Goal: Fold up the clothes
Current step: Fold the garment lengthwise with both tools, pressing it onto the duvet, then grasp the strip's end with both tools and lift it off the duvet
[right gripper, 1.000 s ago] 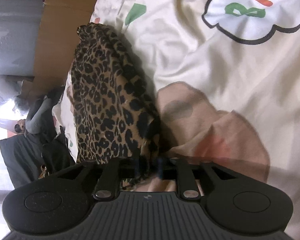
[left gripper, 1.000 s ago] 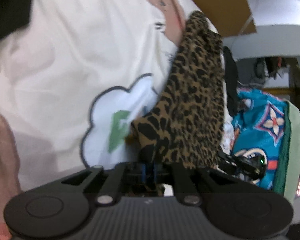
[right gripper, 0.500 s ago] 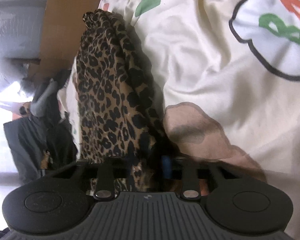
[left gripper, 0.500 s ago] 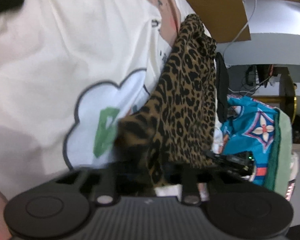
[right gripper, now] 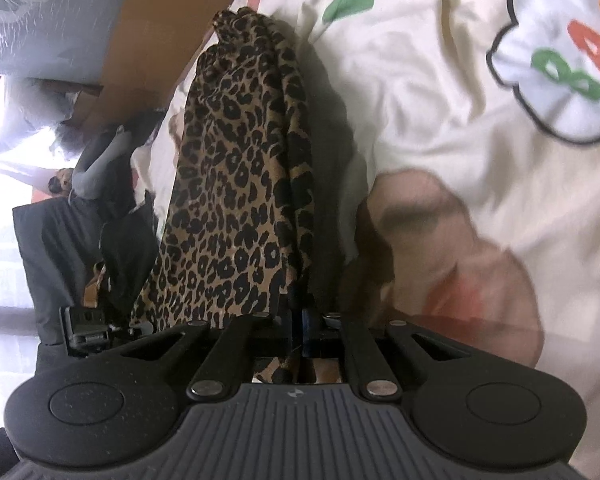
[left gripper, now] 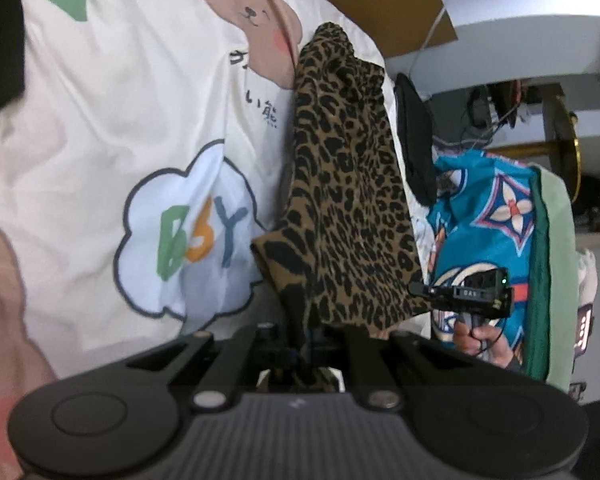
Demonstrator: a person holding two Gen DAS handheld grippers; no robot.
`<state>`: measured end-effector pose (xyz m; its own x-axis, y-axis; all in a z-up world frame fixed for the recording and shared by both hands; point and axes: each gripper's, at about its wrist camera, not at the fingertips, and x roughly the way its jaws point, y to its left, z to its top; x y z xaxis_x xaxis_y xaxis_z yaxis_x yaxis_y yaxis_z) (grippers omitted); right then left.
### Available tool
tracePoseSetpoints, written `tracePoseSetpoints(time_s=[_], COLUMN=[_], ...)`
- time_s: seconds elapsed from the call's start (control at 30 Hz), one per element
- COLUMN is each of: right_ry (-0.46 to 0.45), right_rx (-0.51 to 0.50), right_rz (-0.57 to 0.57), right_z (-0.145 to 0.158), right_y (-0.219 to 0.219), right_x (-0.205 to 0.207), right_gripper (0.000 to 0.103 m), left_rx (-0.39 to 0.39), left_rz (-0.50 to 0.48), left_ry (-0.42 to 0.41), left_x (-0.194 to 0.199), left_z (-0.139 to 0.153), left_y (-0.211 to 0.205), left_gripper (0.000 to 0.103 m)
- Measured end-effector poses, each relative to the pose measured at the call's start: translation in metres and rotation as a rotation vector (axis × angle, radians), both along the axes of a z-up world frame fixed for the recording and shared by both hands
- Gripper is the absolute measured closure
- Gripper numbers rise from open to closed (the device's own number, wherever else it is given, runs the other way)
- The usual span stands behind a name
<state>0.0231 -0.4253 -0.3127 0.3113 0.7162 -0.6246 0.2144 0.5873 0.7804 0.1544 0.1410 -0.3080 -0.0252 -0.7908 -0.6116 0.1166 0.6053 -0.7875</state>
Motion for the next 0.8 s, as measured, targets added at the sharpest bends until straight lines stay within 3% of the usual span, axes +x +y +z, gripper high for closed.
tracePoseSetpoints(time_s=[0.17,0.43,0.53,0.67,0.8], right_ry=[0.032,0.063,0.049,0.023,0.006], right_rx=[0.009,-0.077,-0.100,-0.127,-0.134], right_rz=[0.048,0.072,0.099,0.103,0.075], right_z=[-0.005,-0.026,-0.021,-0.010,-0.003], right_y=[0.013,0.023,0.024,0.020,0.009], right_x=[-0.017,-0.020,-0.020,-0.020,-0.018], right_gripper=[0.101,0.100,0.093,0.069,0.068], left_rx=[0.073,0.163,0.170,0.190,0.224], left_rz=[0.018,0.054,0.084,0.106,0.136], left_ry=[0.042,0.109,0.138,0.131,0.092], left_x=[-0.003,-0.002,0.000,-0.002,0.005], left_z=[-0.013,-0.045,-0.047,-0.036,-0.022], left_y=[0.010,0.006,0.012,0.026,0.037], left_gripper=[0.099,0.097,0.088,0.073,0.069])
